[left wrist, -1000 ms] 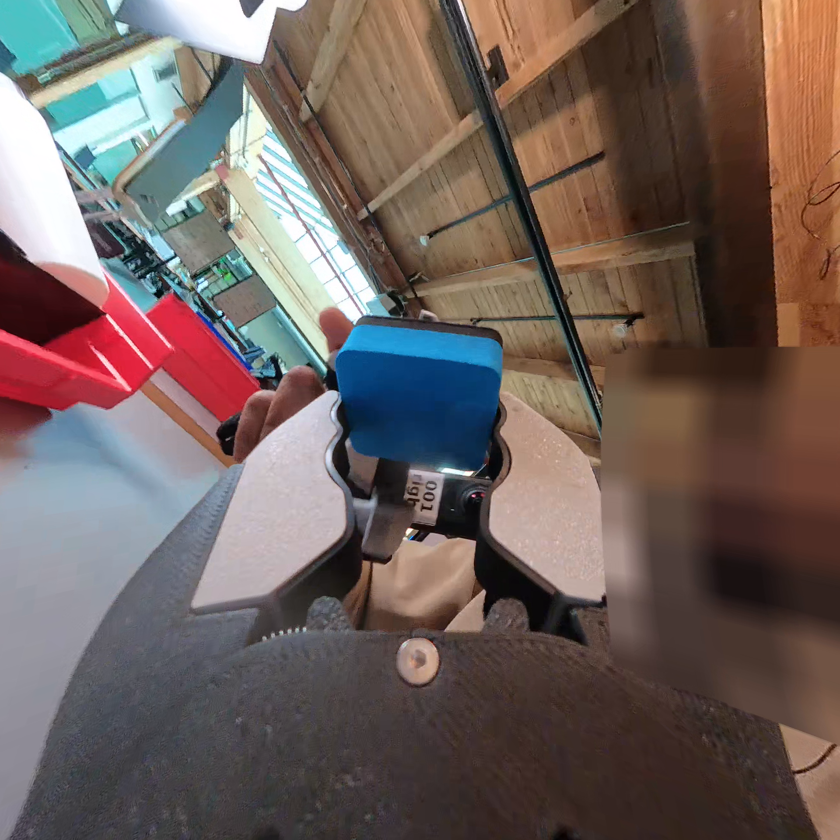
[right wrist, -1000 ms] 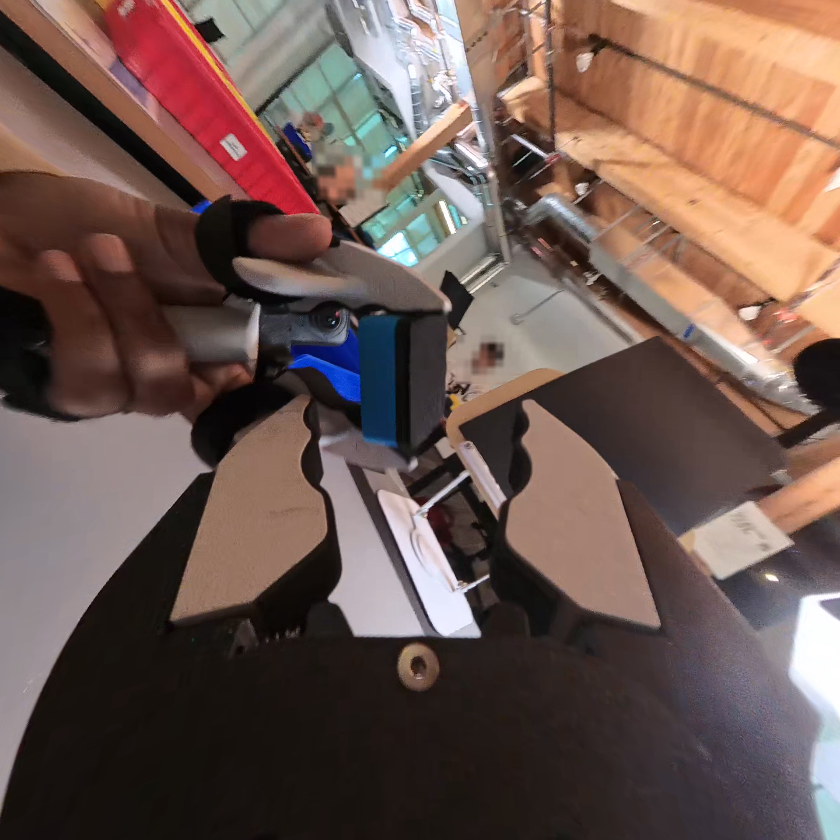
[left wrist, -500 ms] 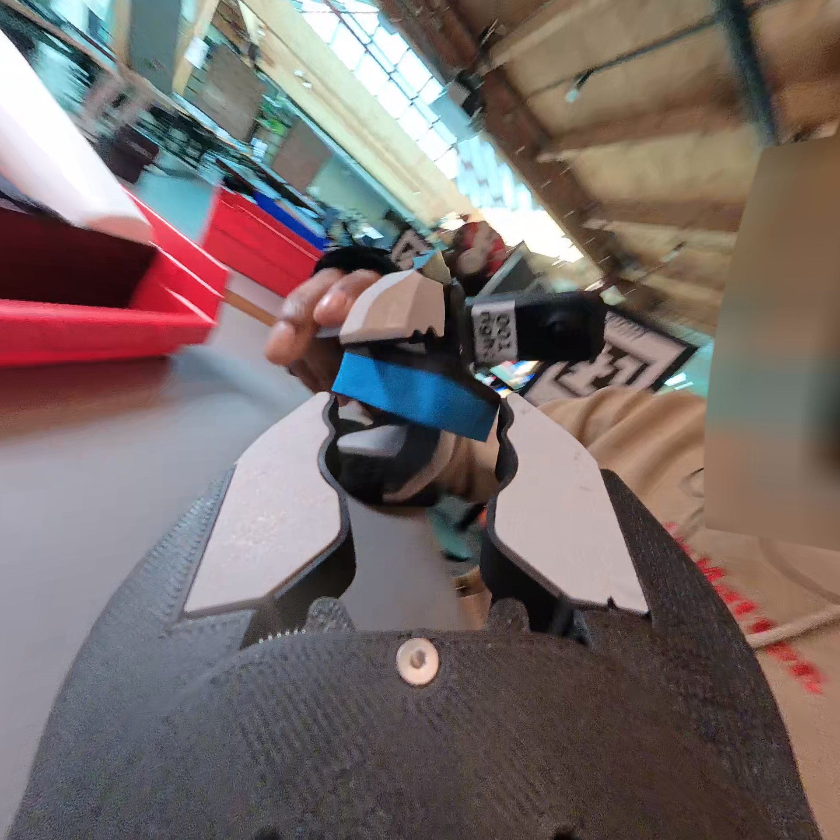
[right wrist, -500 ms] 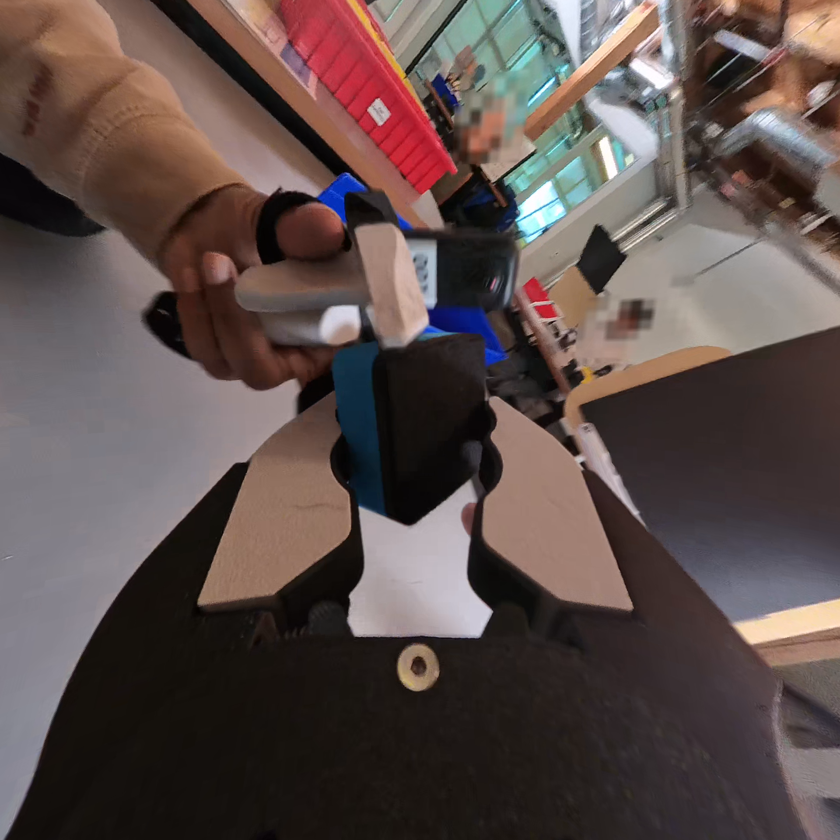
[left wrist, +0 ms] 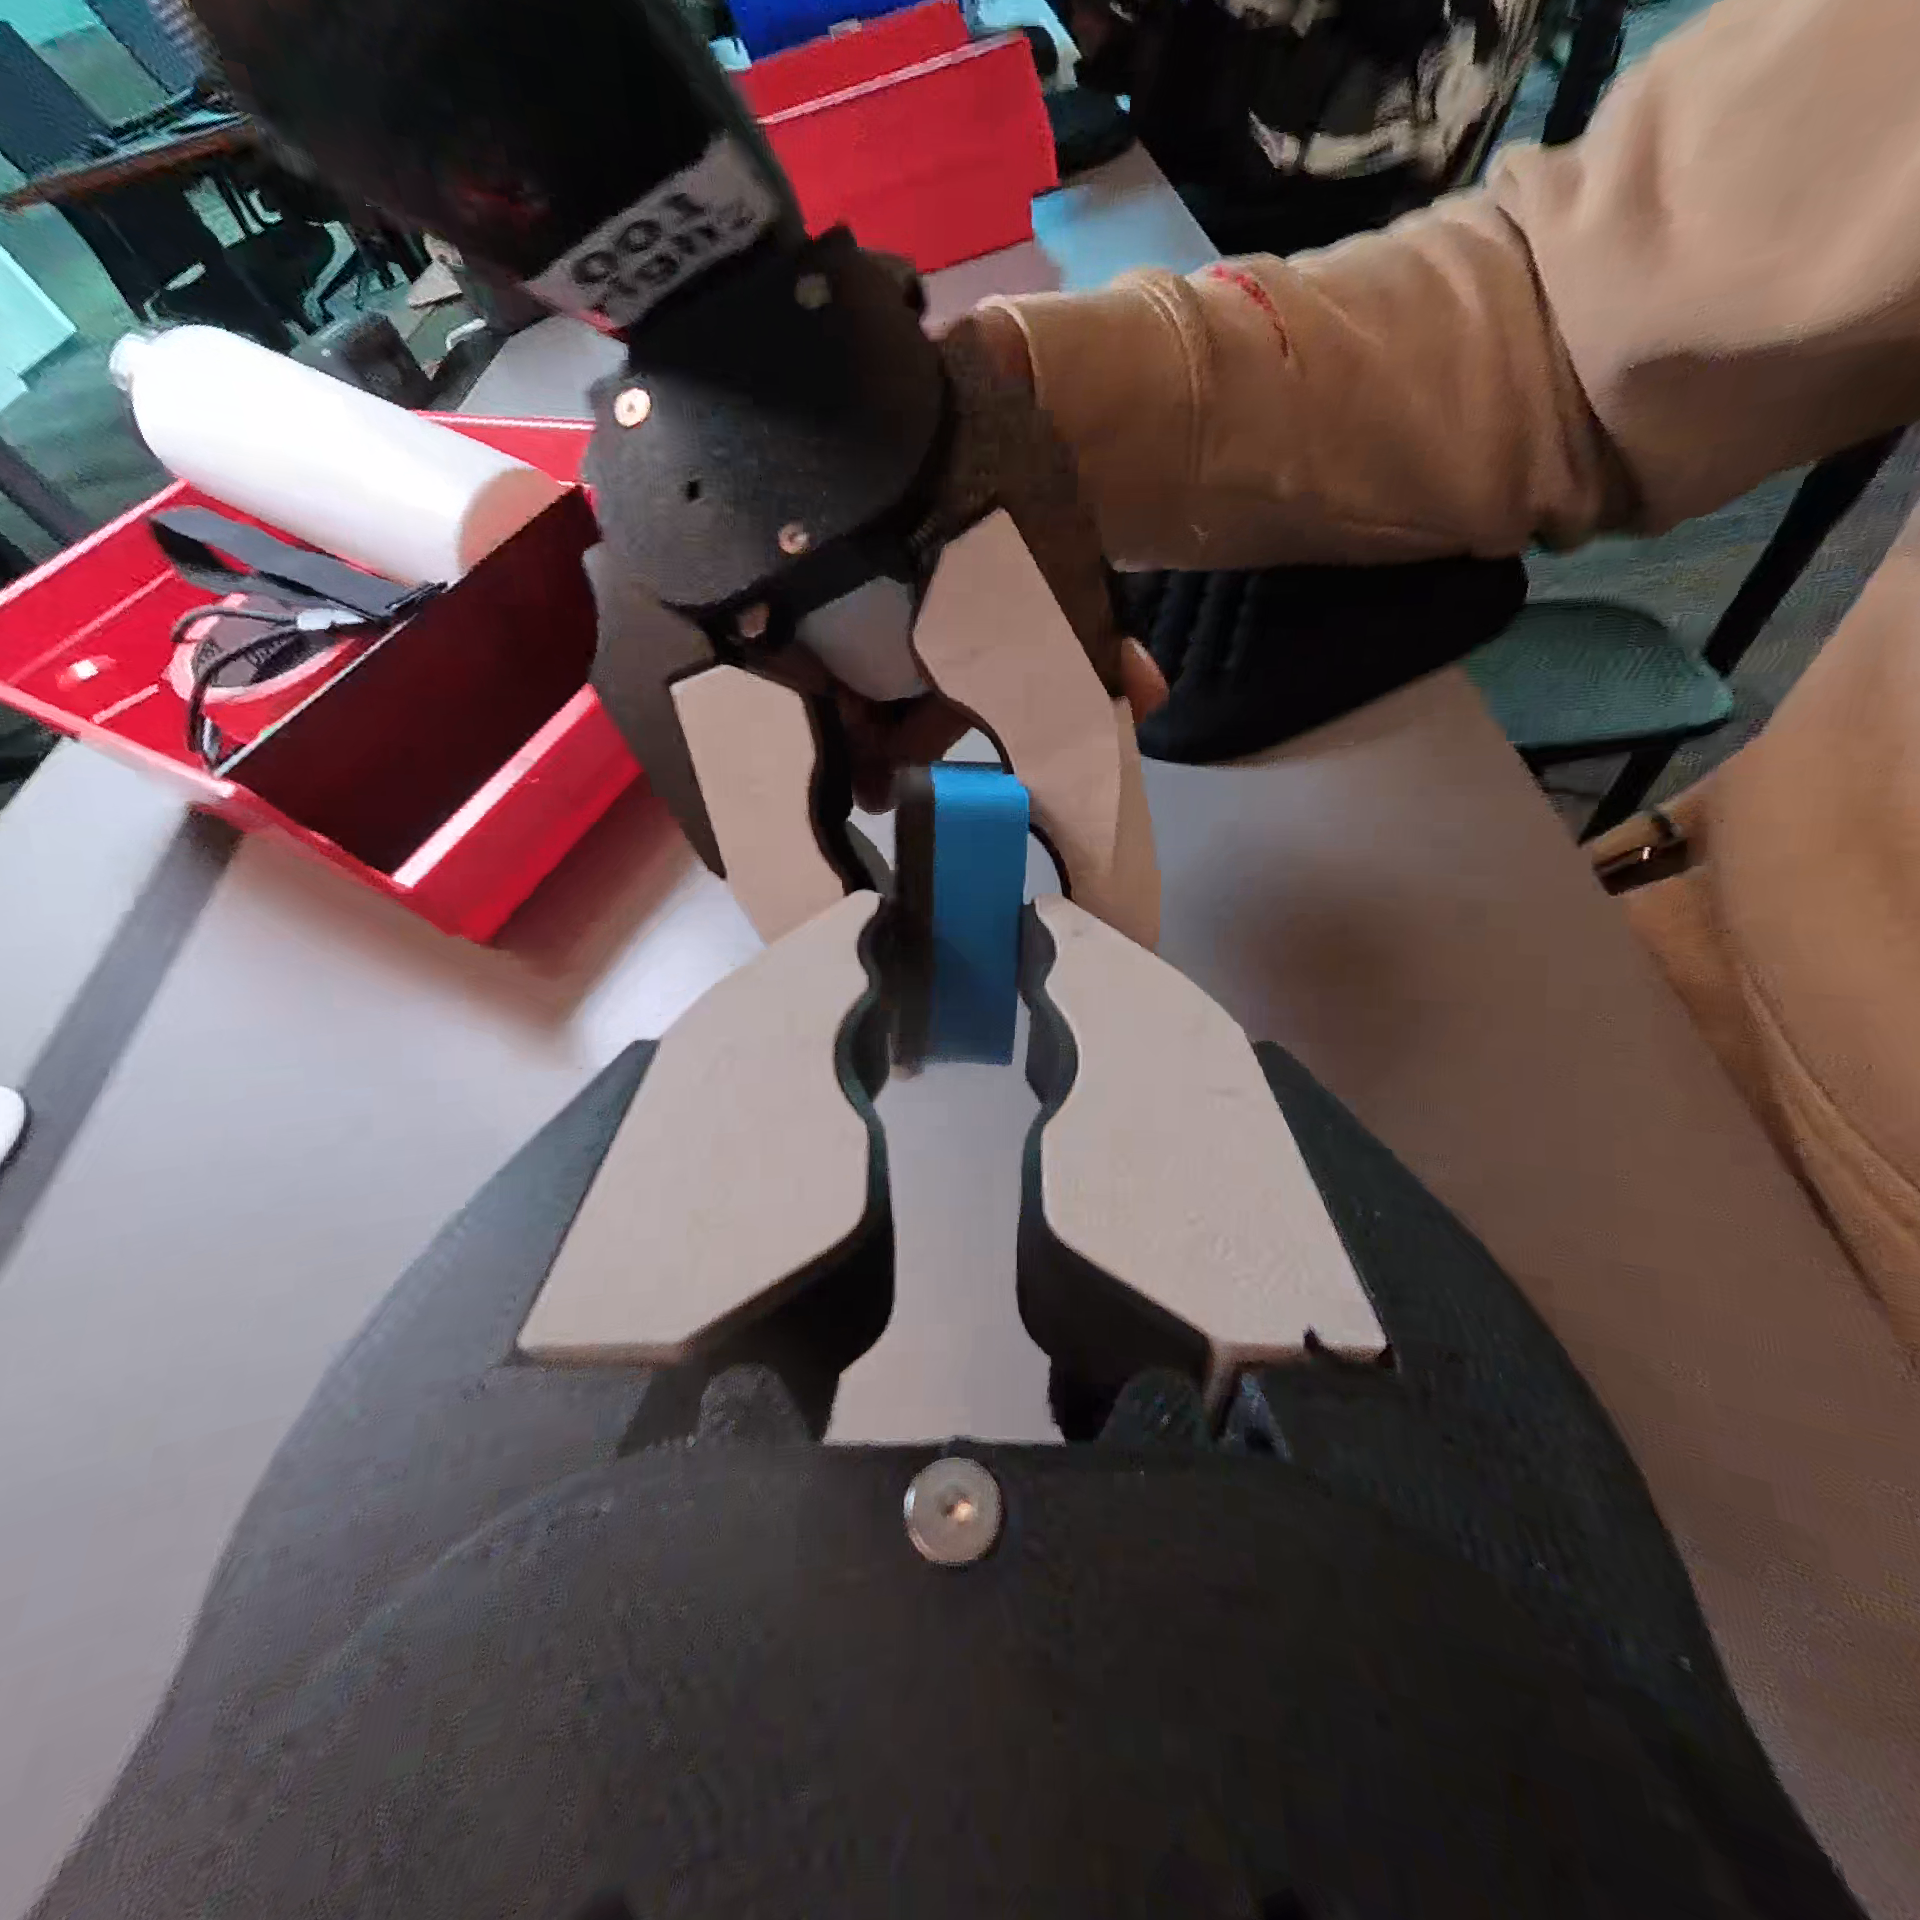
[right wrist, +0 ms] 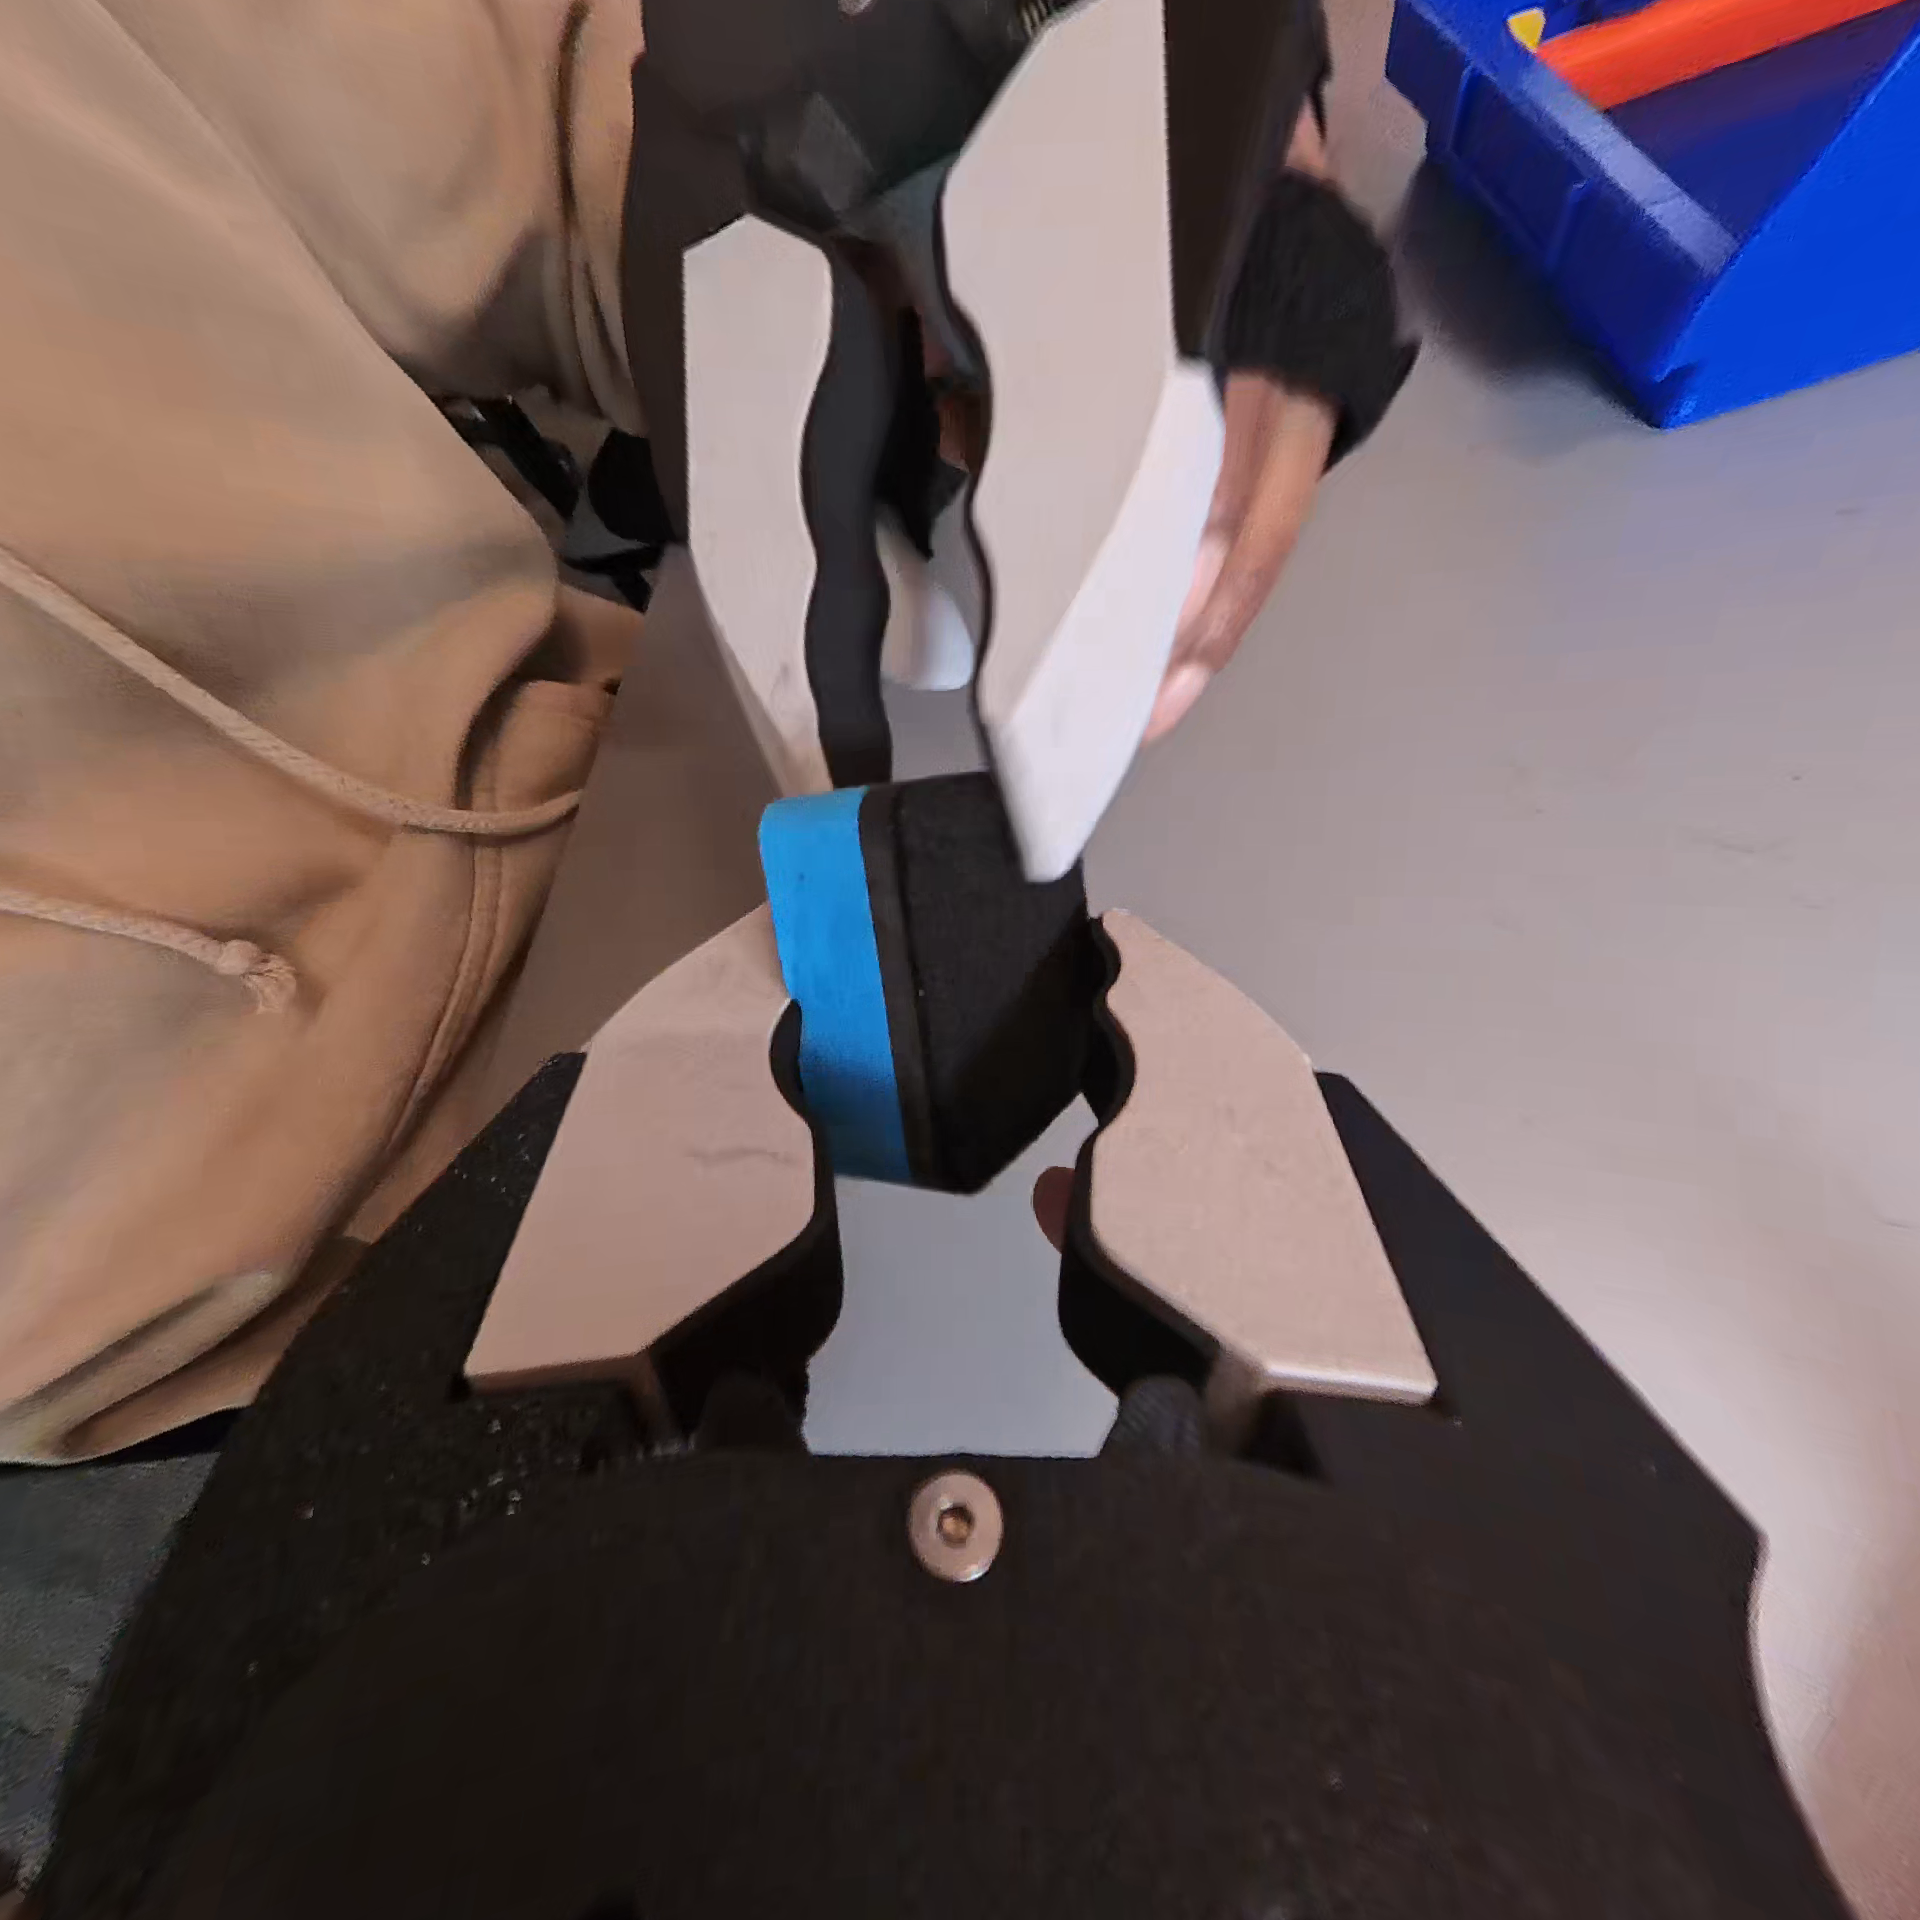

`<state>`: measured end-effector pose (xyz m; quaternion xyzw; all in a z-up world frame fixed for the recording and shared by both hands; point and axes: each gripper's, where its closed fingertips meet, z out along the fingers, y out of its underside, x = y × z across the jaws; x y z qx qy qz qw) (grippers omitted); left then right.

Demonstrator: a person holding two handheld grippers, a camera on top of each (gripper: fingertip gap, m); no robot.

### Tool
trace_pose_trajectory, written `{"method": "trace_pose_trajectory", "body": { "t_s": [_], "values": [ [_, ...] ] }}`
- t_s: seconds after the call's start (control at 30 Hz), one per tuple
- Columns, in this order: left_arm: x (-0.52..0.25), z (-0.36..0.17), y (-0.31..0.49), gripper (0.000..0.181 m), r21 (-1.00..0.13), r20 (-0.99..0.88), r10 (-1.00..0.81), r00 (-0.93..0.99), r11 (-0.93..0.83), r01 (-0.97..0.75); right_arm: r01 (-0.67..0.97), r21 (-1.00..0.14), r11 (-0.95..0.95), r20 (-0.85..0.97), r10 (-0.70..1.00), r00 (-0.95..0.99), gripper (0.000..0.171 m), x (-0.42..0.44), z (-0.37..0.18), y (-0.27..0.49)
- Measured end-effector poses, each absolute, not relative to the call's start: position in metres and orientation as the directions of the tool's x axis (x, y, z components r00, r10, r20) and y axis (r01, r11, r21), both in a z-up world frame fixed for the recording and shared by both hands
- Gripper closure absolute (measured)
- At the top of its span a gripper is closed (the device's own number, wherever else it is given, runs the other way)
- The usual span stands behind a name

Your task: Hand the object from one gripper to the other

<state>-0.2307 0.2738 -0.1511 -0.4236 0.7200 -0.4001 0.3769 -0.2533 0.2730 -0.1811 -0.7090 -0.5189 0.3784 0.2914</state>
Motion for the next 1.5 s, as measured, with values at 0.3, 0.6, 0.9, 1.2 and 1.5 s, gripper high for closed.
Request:
{"method": "trace_pose_trajectory", "body": {
  "t_s": [0.3, 0.6, 0.9, 1.2, 1.5],
  "values": [
    [-0.231, -0.120, 0.346, 0.160, -0.834, 0.544, -0.832, -0.108, -0.523, -0.174, 0.475, -0.857, 0.198, 0.471, 0.672, 0.571, 0.110, -0.209, -0.102, 0.343],
    [-0.223, -0.150, 0.347, 0.152, -0.765, 0.620, -0.784, -0.032, -0.595, -0.248, 0.840, -0.522, 0.147, 0.738, 0.572, 0.358, 0.115, -0.225, -0.161, 0.359],
    [-0.252, -0.111, 0.407, 0.122, -0.953, 0.286, -0.932, 0.222, -0.300, -0.032, 0.690, -0.591, -0.418, 0.563, 0.399, 0.724, 0.115, -0.028, -0.082, 0.462],
    [-0.267, -0.111, 0.428, 0.121, -0.974, 0.204, -0.921, 0.332, -0.226, -0.028, 0.524, -0.321, -0.789, 0.167, 0.498, 0.851, 0.115, 0.047, -0.193, 0.490],
    [-0.285, -0.097, 0.445, 0.121, -0.986, 0.141, -0.908, 0.395, -0.163, -0.022, 0.438, -0.806, -0.398, 0.325, 0.320, 0.890, 0.104, 0.034, -0.031, 0.496]
  ]
}}
